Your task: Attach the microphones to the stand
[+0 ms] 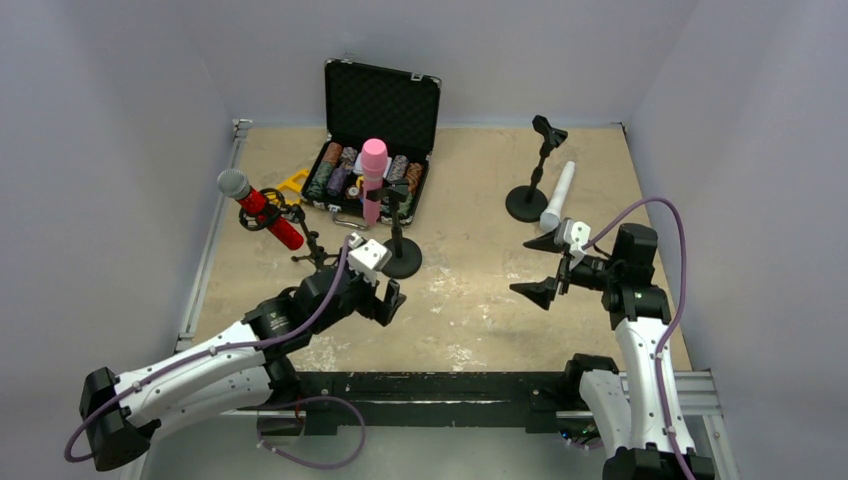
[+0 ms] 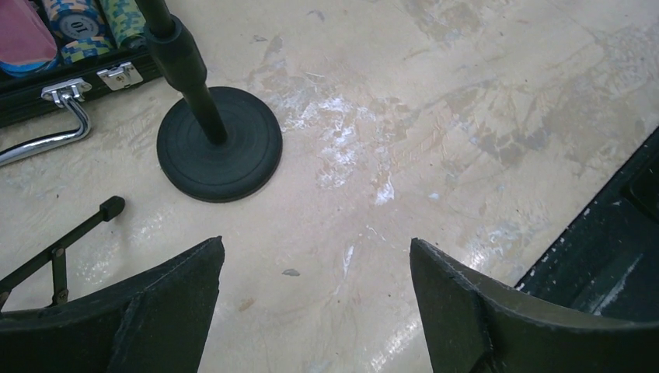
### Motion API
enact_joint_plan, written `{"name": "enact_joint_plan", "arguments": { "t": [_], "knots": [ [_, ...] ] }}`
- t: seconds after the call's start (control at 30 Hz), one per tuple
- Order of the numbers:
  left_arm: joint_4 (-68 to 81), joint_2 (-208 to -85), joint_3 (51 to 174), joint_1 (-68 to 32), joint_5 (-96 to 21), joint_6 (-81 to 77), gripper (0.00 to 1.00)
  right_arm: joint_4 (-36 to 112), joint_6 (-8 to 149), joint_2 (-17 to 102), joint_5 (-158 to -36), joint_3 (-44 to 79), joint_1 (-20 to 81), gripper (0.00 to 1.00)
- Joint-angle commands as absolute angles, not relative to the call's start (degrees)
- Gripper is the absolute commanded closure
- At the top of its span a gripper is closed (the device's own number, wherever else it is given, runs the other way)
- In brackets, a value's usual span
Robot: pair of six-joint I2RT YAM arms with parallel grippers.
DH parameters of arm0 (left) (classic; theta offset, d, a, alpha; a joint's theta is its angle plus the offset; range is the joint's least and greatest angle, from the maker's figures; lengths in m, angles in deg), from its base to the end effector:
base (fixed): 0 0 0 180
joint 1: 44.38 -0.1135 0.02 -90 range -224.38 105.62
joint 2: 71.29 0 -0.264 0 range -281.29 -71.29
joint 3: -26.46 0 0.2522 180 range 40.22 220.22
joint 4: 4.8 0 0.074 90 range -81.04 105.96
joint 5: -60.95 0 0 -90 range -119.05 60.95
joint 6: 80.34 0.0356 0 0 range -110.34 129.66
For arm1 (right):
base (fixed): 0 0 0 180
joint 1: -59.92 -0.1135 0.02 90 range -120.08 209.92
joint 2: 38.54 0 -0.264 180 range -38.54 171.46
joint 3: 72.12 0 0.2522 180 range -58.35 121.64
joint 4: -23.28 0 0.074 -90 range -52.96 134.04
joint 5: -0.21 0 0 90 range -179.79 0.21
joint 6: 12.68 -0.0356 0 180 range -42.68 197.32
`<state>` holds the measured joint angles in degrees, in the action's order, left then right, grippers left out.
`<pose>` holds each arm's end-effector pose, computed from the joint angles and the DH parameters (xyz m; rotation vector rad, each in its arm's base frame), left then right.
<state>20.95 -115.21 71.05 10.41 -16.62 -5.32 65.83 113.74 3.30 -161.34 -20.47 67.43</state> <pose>0.1104 -0.1431 0.2535 0.5610 1.9639 -0.5592 0.1467 0.0147 0.2865 -1.0617 1.4652 0.7814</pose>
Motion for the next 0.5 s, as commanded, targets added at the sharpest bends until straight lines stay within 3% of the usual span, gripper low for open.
{"name": "enact_joint_plan", "arguments": {
  "t": [0.0,0.47],
  "knots": [
    [27.91,-110.82,74.50,10.55,-21.54,-4.16,0.07,68.71,117.61,2.58,-162.33,-18.58,67.79,0.01],
    [43.05,-110.01,89.45,10.55,-28.09,10.28,0.01,86.99,127.01,7.86,-151.46,-0.54,67.77,0.02]
  ]
}}
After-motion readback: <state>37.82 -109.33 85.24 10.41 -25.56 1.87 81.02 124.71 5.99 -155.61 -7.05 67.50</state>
